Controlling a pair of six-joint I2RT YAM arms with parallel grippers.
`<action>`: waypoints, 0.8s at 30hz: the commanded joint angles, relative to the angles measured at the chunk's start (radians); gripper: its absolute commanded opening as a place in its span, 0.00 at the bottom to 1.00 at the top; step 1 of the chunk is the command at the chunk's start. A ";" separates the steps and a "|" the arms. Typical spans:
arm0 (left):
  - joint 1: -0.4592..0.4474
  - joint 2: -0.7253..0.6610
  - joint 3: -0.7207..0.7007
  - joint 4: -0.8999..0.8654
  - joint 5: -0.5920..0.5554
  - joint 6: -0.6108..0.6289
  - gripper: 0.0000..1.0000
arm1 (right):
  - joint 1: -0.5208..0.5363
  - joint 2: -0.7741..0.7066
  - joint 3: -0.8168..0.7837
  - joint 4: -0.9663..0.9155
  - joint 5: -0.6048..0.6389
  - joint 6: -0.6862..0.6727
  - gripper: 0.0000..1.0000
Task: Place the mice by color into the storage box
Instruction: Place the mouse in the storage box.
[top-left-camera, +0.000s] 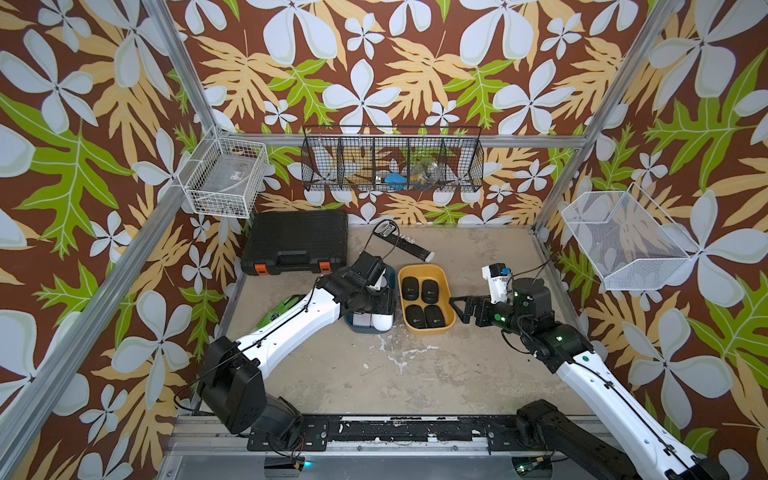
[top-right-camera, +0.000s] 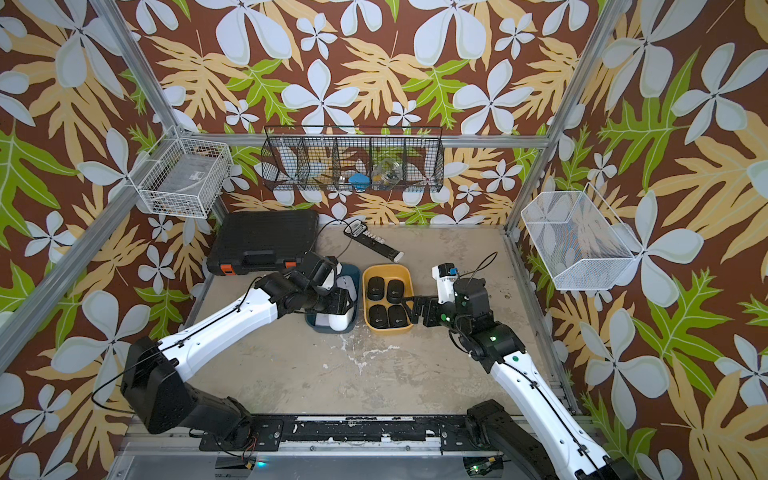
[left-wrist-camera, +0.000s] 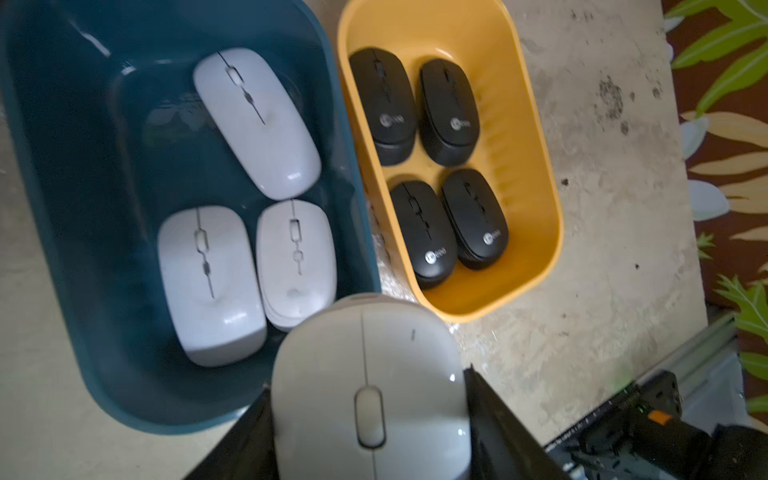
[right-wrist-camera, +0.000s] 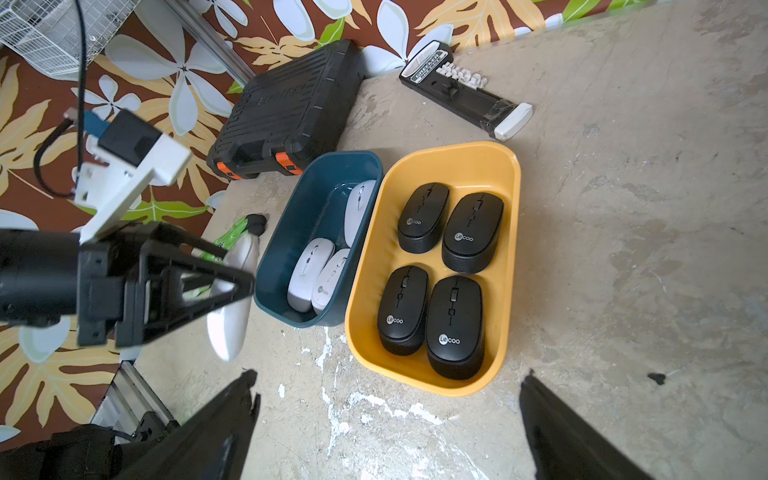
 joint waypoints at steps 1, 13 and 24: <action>0.068 0.069 0.042 0.004 -0.071 0.043 0.50 | 0.000 0.007 -0.006 0.024 -0.006 -0.006 1.00; 0.175 0.354 0.183 0.110 -0.161 0.020 0.48 | 0.001 0.056 -0.001 0.034 -0.015 -0.042 1.00; 0.185 0.445 0.223 0.152 -0.257 0.001 0.47 | 0.000 0.067 -0.014 0.050 -0.028 -0.047 1.00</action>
